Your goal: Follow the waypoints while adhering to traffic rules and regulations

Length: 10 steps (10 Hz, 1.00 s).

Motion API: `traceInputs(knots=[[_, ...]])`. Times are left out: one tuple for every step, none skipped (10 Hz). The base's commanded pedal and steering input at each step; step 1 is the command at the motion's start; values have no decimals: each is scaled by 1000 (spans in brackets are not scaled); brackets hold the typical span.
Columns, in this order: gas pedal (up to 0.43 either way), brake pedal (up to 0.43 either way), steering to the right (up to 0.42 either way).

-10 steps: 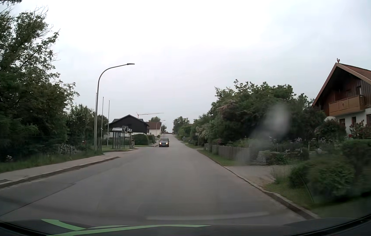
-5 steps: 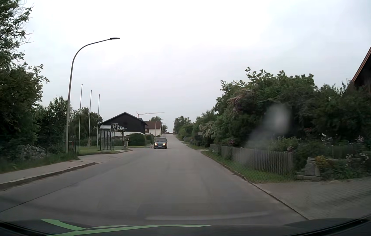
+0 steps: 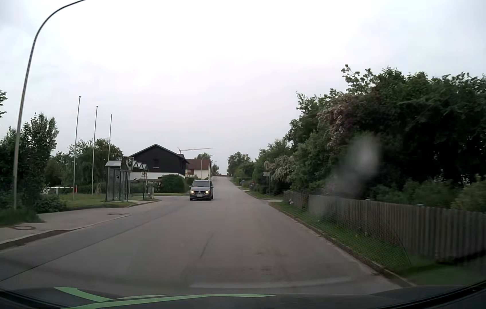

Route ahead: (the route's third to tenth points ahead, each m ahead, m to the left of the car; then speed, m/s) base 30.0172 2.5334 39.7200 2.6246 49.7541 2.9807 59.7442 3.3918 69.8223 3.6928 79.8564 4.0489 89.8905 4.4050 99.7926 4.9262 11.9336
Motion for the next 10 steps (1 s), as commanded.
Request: traceInputs(knots=[[87,0,-2],[87,0,-1],[87,0,-2],[98,0,-2],[98,0,-3],[98,0,-4],[98,0,-6],[98,0,-6],[98,0,-6],[98,0,-6]])
